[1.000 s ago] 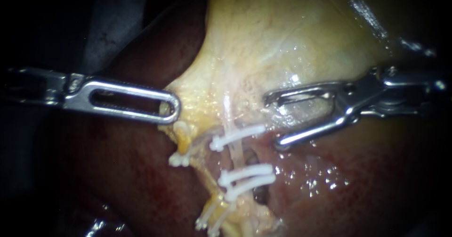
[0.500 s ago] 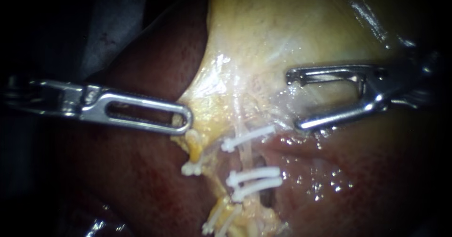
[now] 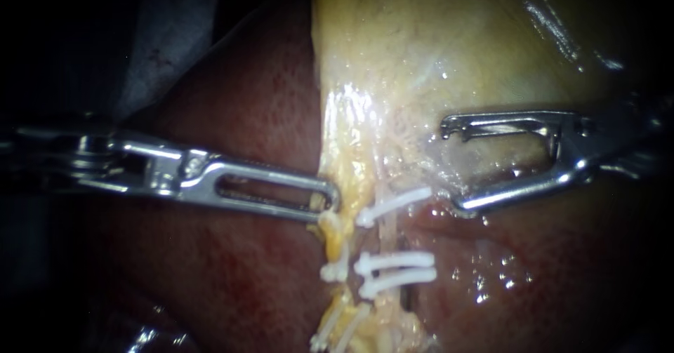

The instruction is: Going back third clip right tube

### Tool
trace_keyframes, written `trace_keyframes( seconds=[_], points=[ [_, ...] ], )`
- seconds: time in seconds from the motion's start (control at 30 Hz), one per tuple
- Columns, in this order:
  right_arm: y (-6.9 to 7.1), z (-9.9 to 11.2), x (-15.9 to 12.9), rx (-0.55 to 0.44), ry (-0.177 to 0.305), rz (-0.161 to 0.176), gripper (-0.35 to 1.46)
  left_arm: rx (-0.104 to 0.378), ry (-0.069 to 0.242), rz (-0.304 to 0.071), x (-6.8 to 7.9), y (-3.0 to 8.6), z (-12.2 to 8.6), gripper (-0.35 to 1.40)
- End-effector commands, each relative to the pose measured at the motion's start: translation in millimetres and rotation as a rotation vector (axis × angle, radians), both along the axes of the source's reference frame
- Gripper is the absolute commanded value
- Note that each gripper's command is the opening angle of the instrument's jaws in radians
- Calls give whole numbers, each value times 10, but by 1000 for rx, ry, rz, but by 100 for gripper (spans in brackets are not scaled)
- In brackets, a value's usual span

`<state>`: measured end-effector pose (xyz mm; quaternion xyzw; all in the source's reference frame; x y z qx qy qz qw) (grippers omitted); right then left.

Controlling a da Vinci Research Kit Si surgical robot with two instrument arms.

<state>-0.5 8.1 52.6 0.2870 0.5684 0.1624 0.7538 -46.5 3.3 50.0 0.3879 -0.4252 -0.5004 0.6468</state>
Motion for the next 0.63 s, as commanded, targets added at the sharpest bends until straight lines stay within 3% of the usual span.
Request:
trace_keyframes(
  seconds=[0.03, 0.63],
  points=[
    [0, 0, 0, 0, 0, -1, 60, -1, 1, 2, -1, -1, 1, -35],
    [0, 0, -1, 0, 1, -1, 60, -1, 1, 8, -2, -2, 1, -35]
  ],
)
